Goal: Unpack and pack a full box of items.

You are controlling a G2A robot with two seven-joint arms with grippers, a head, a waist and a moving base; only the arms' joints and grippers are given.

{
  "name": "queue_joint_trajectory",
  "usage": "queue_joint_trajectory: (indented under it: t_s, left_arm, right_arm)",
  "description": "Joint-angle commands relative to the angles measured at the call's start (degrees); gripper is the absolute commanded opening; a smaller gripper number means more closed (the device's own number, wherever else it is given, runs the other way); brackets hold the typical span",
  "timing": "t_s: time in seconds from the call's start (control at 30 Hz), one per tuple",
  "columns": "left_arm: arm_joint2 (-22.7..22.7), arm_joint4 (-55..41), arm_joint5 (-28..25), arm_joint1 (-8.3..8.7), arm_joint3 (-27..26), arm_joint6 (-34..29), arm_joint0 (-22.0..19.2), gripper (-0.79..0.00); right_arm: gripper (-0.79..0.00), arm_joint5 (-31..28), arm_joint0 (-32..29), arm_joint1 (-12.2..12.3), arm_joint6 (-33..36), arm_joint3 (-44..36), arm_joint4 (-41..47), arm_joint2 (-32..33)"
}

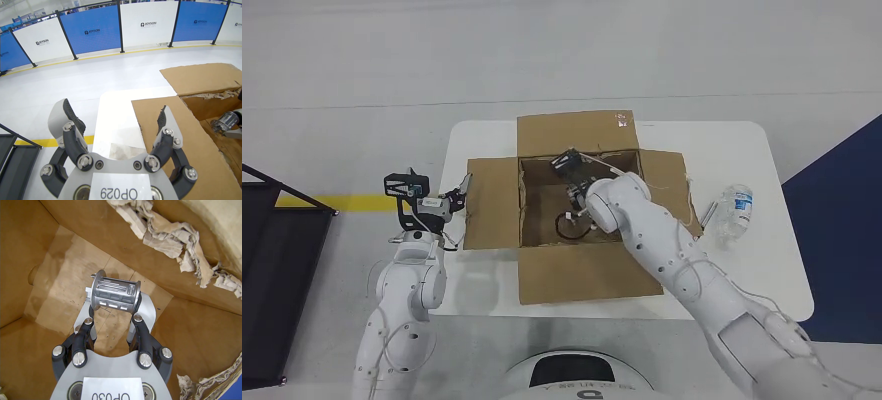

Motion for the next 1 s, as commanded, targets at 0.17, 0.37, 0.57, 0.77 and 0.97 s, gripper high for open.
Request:
queue_joint_trajectory:
  t_s: [0.17, 0.37, 0.57, 0.77, 0.97]
  left_arm:
    - [0.0, 0.0, 0.0, 0.0, 0.0, 0.0, 0.0, 0.0]
    - [0.0, 0.0, 0.0, 0.0, 0.0, 0.0, 0.0, 0.0]
    - [0.0, 0.0, 0.0, 0.0, 0.0, 0.0, 0.0, 0.0]
    - [0.0, 0.0, 0.0, 0.0, 0.0, 0.0, 0.0, 0.0]
    - [0.0, 0.0, 0.0, 0.0, 0.0, 0.0, 0.0, 0.0]
  right_arm:
    - [0.0, 0.32, -1.9, 0.7, -0.65, -6.75, -4.3, 2.29]
    - [0.0, -0.98, -15.57, 3.97, -8.98, -31.13, -13.87, 10.89]
    - [0.0, -7.14, -34.87, 7.08, -16.93, -51.26, -15.54, 26.3]
    - [0.0, -10.12, -41.51, 7.92, -18.84, -55.56, -15.19, 33.48]
    - [0.0, -10.12, -41.51, 7.92, -18.84, -55.56, -15.19, 33.48]
